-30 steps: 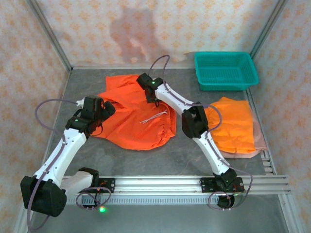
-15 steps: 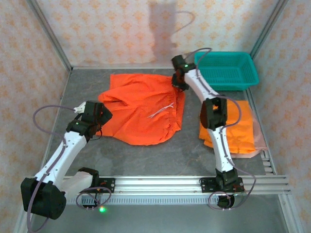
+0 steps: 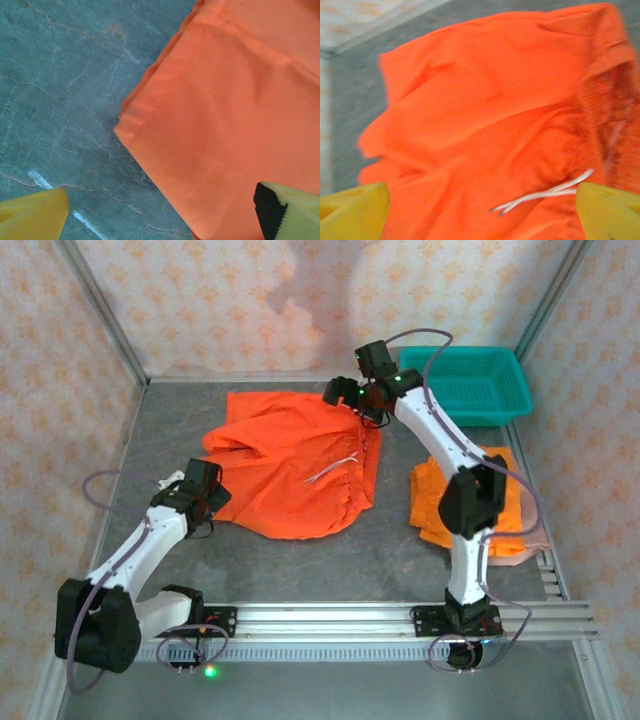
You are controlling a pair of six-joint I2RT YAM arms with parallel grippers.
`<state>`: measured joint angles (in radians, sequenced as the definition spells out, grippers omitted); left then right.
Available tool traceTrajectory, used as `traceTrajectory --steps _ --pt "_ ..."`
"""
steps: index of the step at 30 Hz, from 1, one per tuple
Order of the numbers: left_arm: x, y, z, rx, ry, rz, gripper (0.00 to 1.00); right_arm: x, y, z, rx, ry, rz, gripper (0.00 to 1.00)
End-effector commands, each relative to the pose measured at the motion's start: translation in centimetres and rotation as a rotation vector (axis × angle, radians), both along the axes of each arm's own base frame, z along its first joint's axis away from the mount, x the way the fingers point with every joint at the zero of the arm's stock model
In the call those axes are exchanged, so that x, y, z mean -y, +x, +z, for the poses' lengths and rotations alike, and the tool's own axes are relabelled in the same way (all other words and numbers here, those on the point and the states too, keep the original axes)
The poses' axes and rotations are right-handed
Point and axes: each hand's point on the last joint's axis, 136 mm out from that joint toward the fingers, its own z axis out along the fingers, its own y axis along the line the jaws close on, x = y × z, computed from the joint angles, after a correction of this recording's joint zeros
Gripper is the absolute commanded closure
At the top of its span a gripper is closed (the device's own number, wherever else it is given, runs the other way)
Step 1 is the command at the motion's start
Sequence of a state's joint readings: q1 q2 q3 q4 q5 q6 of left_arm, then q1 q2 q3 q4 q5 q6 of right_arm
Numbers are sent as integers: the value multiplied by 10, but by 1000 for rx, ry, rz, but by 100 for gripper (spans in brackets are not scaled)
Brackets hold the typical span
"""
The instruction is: Fold and stack the shorts
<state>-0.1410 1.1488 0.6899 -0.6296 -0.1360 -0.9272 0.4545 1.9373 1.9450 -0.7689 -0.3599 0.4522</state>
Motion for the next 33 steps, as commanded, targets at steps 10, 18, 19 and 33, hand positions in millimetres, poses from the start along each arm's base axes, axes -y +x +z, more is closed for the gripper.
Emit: traceTrajectory --steps 10,18,19,33 --pt "12 29 -45 -98 -46 -10 28 35 -70 -12 36 -27 38 5" --pt "4 62 9 -56 54 -68 100 32 -111 -46 -18 12 80 8" --pt "4 67 25 -36 66 -85 100 29 -117 -49 -18 16 91 9" --pt "22 150 151 -105 446 -427 78 0 -162 -94 -8 -54 115 27"
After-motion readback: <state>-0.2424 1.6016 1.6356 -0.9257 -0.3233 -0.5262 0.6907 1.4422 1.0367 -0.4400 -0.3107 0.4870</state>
